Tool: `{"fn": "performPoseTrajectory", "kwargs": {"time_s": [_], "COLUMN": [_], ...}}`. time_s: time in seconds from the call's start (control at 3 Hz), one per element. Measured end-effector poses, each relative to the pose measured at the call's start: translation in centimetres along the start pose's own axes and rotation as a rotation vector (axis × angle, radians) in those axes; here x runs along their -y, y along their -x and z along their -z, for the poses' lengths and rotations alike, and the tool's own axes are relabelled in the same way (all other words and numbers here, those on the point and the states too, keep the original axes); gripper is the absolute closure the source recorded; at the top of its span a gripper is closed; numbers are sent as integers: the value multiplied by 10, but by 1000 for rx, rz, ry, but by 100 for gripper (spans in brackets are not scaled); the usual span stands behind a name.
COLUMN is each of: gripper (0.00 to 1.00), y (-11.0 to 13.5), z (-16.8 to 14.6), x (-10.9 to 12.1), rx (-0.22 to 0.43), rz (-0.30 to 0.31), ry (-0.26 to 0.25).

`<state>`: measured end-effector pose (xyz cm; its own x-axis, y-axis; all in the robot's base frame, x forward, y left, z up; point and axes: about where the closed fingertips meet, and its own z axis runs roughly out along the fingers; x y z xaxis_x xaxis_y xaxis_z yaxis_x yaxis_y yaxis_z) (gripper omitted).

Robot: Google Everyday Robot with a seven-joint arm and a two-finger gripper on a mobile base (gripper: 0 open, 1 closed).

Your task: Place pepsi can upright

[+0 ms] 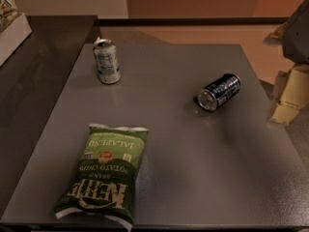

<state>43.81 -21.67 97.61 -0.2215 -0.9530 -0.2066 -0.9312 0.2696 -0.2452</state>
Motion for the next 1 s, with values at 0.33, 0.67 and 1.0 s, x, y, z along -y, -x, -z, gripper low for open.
{"fn": "performPoseTrajectory", "kwargs": {"time_s": [0.33,0.67,1.0], "gripper": [0,0,0], "y": [0,1,5], "z": [0,0,-12], "x": [0,2,14], "rx": [0,3,12], "rz": [0,9,67], "ry": [0,-4,5]}}
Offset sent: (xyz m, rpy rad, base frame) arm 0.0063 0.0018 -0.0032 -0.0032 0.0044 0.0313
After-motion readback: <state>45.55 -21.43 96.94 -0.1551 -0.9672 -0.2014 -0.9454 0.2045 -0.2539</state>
